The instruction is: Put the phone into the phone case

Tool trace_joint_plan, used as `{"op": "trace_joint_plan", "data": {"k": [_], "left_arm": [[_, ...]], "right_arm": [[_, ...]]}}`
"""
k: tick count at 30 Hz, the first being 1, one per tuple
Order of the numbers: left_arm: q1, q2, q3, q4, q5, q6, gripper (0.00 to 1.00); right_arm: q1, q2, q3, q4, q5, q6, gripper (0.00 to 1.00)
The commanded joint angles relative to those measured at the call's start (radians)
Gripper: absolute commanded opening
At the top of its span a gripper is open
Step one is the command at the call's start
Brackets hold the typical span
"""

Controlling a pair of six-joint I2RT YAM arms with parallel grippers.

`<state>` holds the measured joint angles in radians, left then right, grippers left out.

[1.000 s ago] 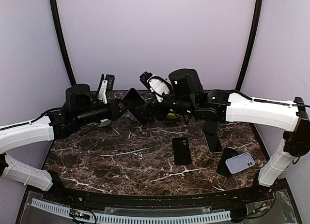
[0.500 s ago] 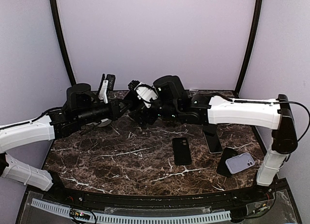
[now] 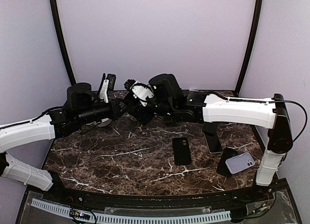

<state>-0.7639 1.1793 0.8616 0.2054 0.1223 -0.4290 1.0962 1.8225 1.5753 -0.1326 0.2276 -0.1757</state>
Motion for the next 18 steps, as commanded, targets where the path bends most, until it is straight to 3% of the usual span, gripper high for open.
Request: {"op": "trace_joint_plan", "data": {"k": [1,6,7,8,9,10,12,16,18], "left_arm": [[-0.006,-0.012,0.048,0.062,0.024,0.012,0.00],[-0.006,-0.012,0.040,0.057,0.018,0.016,0.01],[-0.005,-0.013,0.039,0.054,0.015,0.019,0.09],[-0.006,-0.013,0.039,0.042,0.007,0.021,0.29],[-0.006,-0.013,0.040,0.034,0.001,0.029,0.39],[-0.005,-0.013,0.042,0.016,-0.013,0.034,0.56],[-0.005,-0.015,0.049,-0.022,-0.038,0.060,0.75],[-0.005,-0.025,0.064,-0.092,-0.102,0.140,0.96],[-0.005,-0.031,0.074,-0.120,-0.143,0.218,0.98]], "right_arm": [[-0.007,0.003,0.032,0.002,-0.021,0.033,0.61],[-0.013,-0.010,0.026,-0.010,-0.036,0.075,0.38],[-0.014,-0.013,0.021,-0.014,-0.029,0.088,0.32],[-0.016,-0.018,0.016,-0.019,-0.019,0.107,0.28],[-0.018,-0.022,0.007,-0.025,-0.009,0.124,0.23],[-0.021,-0.029,-0.003,-0.032,-0.003,0.146,0.18],[-0.026,-0.043,-0.031,-0.045,0.012,0.197,0.11],[-0.032,-0.078,-0.085,-0.093,0.054,0.332,0.01],[-0.035,-0.096,-0.114,-0.121,0.092,0.412,0.00]]}}
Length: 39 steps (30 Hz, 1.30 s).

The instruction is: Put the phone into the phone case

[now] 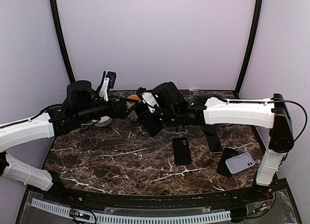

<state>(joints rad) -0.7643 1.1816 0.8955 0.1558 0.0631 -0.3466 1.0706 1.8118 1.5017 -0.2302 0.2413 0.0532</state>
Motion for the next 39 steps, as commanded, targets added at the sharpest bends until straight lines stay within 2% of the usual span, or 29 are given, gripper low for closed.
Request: {"op": "trace_joint_plan", "data": {"k": [1,4,10,13,18,22,26,39], "left_arm": [[-0.003,-0.032,0.047,-0.088,-0.119,0.155,0.99],[-0.003,-0.018,0.064,-0.113,-0.193,0.249,0.99],[-0.003,0.031,0.081,-0.122,-0.346,0.335,0.99],[-0.002,0.050,0.072,-0.105,-0.401,0.376,0.99],[0.000,0.050,0.009,-0.071,-0.405,0.375,0.99],[0.001,0.016,-0.029,-0.032,-0.439,0.404,0.99],[0.000,-0.026,-0.060,0.009,-0.414,0.422,0.99],[0.001,-0.021,-0.069,0.013,-0.386,0.431,0.99]], "right_arm": [[-0.014,-0.092,-0.052,-0.047,0.101,0.248,0.00],[-0.031,-0.098,-0.069,-0.139,0.174,0.399,0.00],[-0.050,-0.117,-0.156,-0.232,0.269,0.630,0.00],[-0.050,-0.124,-0.190,-0.250,0.293,0.694,0.00],[-0.051,-0.115,-0.220,-0.287,0.312,0.774,0.00],[-0.049,-0.119,-0.284,-0.270,0.296,0.812,0.00],[-0.050,-0.117,-0.341,-0.245,0.292,0.834,0.00],[-0.048,-0.064,-0.357,-0.240,0.262,0.813,0.00]]}}
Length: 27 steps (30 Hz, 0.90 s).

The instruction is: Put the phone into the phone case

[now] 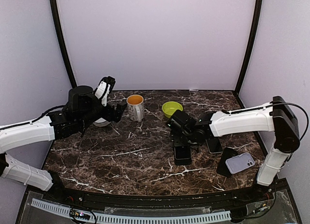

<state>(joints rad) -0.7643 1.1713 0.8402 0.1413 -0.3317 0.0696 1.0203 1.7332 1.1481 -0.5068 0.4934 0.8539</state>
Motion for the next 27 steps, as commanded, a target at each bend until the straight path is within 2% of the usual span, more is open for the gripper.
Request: {"op": "trace_joint_plan", "data": {"k": [1,17,26,27], "left_arm": [[0.002,-0.009,-0.013,0.027,0.010,0.015,0.99],[0.001,-0.016,-0.015,0.029,0.018,0.021,0.99],[0.002,-0.014,-0.016,0.029,0.019,0.026,0.99],[0.001,-0.014,-0.016,0.030,0.018,0.027,0.99]], "right_arm": [[0.003,0.021,-0.002,0.037,0.008,0.015,0.00],[0.007,0.093,-0.014,-0.014,-0.027,0.071,0.00],[0.015,0.124,0.001,-0.049,-0.087,0.042,0.00],[0.017,0.126,0.012,-0.063,-0.094,0.034,0.03]]}}
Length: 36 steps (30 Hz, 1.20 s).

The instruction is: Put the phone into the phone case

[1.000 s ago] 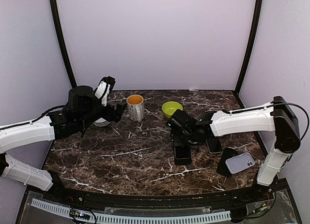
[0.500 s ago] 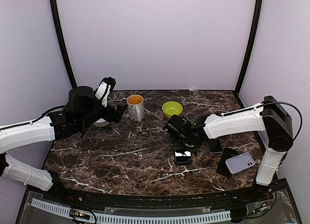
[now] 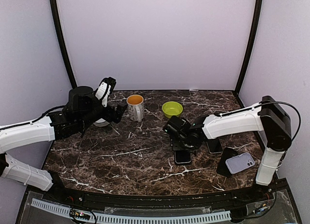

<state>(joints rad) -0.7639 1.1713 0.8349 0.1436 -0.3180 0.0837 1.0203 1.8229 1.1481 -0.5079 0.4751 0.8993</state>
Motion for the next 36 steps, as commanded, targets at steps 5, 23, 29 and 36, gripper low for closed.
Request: {"op": "trace_joint_plan", "data": {"k": [5,23,29,36], "left_arm": [[0.001,-0.011,-0.010,0.027,0.009,0.014,0.99],[0.001,-0.015,-0.011,0.028,0.023,0.015,0.99],[0.001,-0.017,-0.011,0.028,0.025,0.019,0.99],[0.001,-0.016,-0.013,0.030,0.029,0.025,0.99]], "right_arm": [[0.015,0.054,0.029,-0.091,-0.061,-0.021,0.33],[-0.014,0.111,0.029,-0.051,-0.026,-0.004,0.86],[-0.015,0.085,0.041,-0.072,-0.024,-0.023,0.98],[-0.045,-0.056,0.058,-0.094,-0.133,-0.156,0.99]]}}
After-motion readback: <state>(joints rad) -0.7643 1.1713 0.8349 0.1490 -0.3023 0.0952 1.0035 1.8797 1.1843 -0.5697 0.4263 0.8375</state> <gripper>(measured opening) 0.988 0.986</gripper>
